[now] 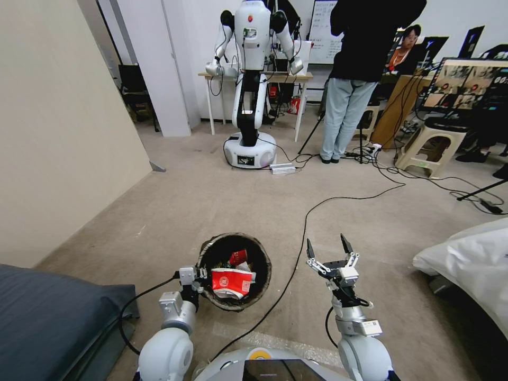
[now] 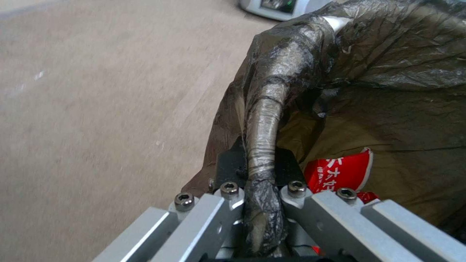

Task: Pick up the trash bin, then pick up the garbage from the floor and place it into the trash bin.

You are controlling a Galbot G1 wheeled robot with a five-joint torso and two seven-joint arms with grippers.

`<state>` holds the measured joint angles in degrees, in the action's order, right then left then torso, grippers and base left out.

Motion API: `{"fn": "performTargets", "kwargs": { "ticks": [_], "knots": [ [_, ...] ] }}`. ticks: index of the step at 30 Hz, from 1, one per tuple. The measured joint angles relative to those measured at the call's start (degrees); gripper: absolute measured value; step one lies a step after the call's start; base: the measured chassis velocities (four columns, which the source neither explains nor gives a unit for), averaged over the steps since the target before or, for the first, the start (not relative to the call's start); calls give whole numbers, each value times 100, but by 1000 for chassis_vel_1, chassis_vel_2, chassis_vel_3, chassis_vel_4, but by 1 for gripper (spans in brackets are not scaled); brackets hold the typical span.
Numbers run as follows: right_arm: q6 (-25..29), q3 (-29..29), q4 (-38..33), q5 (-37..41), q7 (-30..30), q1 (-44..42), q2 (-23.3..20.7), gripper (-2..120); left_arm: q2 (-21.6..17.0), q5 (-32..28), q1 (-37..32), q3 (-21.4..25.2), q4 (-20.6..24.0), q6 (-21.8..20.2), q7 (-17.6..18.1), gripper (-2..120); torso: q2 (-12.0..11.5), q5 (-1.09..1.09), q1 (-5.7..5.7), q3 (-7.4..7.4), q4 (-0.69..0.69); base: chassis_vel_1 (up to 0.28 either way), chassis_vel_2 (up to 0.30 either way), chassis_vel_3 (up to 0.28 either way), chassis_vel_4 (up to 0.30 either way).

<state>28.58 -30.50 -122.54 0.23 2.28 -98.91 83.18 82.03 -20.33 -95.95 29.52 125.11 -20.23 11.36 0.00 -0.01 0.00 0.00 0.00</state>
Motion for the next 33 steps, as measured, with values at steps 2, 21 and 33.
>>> {"fn": "performTargets", "kwargs": {
  "ticks": [2,21,33],
  "knots": [
    [-1,8,-1,-5,1,0,2,100,2,-43,31,19,-64,-15,23,1,0,0,0,0,0,0,0,0,0],
    [10,86,53,-67,62,11,62,100,5,-975,332,140,-836,-651,530,1,1,10,0,-2,3,0,0,0,0],
    [65,88,105,-77,113,23,81,100,38,-1127,324,53,-876,-903,536,0,2,5,-1,-2,1,0,0,0,0]
  ]
}}
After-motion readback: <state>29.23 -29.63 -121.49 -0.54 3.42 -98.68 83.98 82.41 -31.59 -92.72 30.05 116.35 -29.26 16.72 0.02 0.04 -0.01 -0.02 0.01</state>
